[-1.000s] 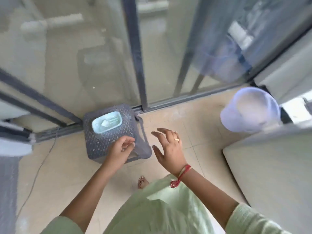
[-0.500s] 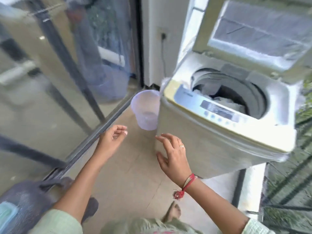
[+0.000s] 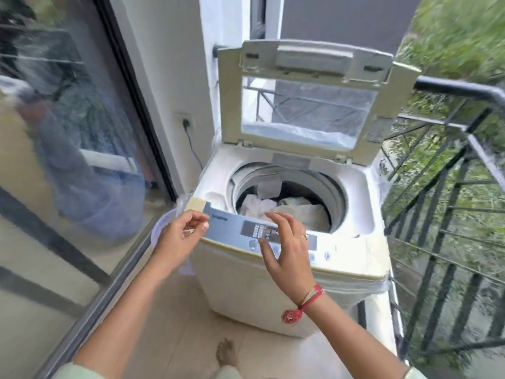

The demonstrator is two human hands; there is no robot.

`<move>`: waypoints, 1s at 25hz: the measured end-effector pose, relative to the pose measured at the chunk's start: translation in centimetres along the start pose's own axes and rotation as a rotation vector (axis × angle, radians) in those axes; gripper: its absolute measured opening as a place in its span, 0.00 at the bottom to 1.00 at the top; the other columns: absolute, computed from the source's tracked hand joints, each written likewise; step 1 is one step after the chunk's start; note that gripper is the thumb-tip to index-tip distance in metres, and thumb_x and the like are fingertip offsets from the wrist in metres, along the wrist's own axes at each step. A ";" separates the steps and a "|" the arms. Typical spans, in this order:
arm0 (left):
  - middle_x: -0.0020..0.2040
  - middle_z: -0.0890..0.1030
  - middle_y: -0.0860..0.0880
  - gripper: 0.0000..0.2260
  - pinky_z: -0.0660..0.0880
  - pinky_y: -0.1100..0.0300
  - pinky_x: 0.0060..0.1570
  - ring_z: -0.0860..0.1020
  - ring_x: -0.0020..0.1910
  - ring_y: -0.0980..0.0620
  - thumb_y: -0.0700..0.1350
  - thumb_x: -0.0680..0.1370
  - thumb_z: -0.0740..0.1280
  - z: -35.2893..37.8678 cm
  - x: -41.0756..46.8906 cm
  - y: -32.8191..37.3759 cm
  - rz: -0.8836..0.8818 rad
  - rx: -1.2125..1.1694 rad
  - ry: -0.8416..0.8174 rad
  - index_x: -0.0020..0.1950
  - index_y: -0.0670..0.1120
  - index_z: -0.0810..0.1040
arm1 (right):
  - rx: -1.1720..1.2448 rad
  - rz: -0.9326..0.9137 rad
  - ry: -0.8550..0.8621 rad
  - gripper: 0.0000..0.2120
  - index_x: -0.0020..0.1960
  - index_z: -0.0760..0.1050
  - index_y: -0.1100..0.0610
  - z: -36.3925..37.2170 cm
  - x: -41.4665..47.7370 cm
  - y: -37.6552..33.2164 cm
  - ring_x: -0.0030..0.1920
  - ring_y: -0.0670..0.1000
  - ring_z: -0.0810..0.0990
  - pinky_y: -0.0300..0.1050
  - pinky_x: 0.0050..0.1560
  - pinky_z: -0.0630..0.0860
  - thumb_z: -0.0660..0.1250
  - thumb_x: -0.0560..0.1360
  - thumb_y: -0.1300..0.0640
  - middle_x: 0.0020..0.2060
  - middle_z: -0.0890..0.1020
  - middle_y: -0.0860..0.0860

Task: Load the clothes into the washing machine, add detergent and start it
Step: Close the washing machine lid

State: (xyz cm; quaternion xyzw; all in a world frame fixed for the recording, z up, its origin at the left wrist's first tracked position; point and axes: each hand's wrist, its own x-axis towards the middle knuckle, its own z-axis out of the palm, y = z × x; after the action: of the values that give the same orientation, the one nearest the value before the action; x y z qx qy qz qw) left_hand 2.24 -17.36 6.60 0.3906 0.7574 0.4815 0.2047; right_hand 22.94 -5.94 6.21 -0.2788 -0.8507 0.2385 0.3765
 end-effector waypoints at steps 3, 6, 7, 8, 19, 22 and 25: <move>0.43 0.82 0.61 0.03 0.74 0.62 0.51 0.79 0.44 0.62 0.51 0.72 0.68 -0.2 6.6 3.6 0.119 0.023 -0.012 0.45 0.57 0.79 | -0.037 -0.018 0.081 0.20 0.65 0.71 0.57 -0.5 5.0 2.1 0.60 0.51 0.71 0.42 0.64 0.65 0.64 0.73 0.57 0.58 0.74 0.52; 0.46 0.82 0.57 0.04 0.73 0.57 0.55 0.79 0.49 0.59 0.49 0.74 0.68 -0.8 13.8 7.4 0.228 0.107 -0.036 0.49 0.55 0.79 | -0.081 -0.031 0.180 0.21 0.65 0.70 0.56 -0.5 11.2 4.0 0.61 0.51 0.71 0.43 0.64 0.65 0.62 0.73 0.53 0.59 0.74 0.52; 0.48 0.81 0.57 0.05 0.73 0.57 0.55 0.78 0.50 0.59 0.47 0.76 0.68 -1.0 16.2 8.6 0.273 0.155 -0.040 0.51 0.53 0.78 | -0.088 -0.034 0.208 0.21 0.66 0.70 0.55 -0.5 13.5 4.5 0.61 0.51 0.71 0.45 0.64 0.67 0.61 0.73 0.52 0.59 0.74 0.52; 0.50 0.81 0.57 0.06 0.73 0.57 0.56 0.78 0.52 0.59 0.47 0.76 0.67 -1.1 18.4 9.6 0.320 0.201 -0.040 0.52 0.52 0.78 | -0.096 -0.034 0.236 0.21 0.66 0.69 0.54 -0.6 15.7 5.0 0.61 0.51 0.70 0.47 0.64 0.68 0.61 0.74 0.51 0.60 0.73 0.52; 0.57 0.77 0.49 0.12 0.62 0.67 0.51 0.74 0.55 0.53 0.46 0.76 0.68 0.7 37.1 21.9 0.749 0.294 0.118 0.58 0.46 0.77 | -0.287 -0.099 0.676 0.20 0.65 0.69 0.58 -6.5 34.5 10.0 0.63 0.53 0.69 0.38 0.67 0.61 0.63 0.75 0.52 0.61 0.72 0.57; 0.58 0.77 0.45 0.15 0.63 0.58 0.58 0.72 0.60 0.44 0.51 0.75 0.67 2.3 41.3 23.6 0.809 0.339 0.239 0.59 0.46 0.75 | -0.421 -0.040 0.704 0.22 0.66 0.68 0.55 -7.9 39.0 11.1 0.65 0.55 0.69 0.55 0.65 0.67 0.60 0.76 0.46 0.64 0.71 0.56; 0.60 0.74 0.43 0.22 0.68 0.46 0.59 0.71 0.61 0.41 0.58 0.74 0.65 4.3 44.4 24.0 0.715 0.452 0.233 0.62 0.47 0.71 | -0.607 0.090 0.606 0.27 0.69 0.65 0.53 -8.2 43.0 11.9 0.70 0.56 0.64 0.65 0.69 0.59 0.55 0.76 0.38 0.69 0.67 0.56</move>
State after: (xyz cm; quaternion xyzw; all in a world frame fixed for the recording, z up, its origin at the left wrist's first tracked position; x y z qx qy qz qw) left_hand -12.45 25.66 28.93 0.6064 0.6788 0.3851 -0.1522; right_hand 8.70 32.49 25.63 -0.4713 -0.7202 -0.0991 0.4993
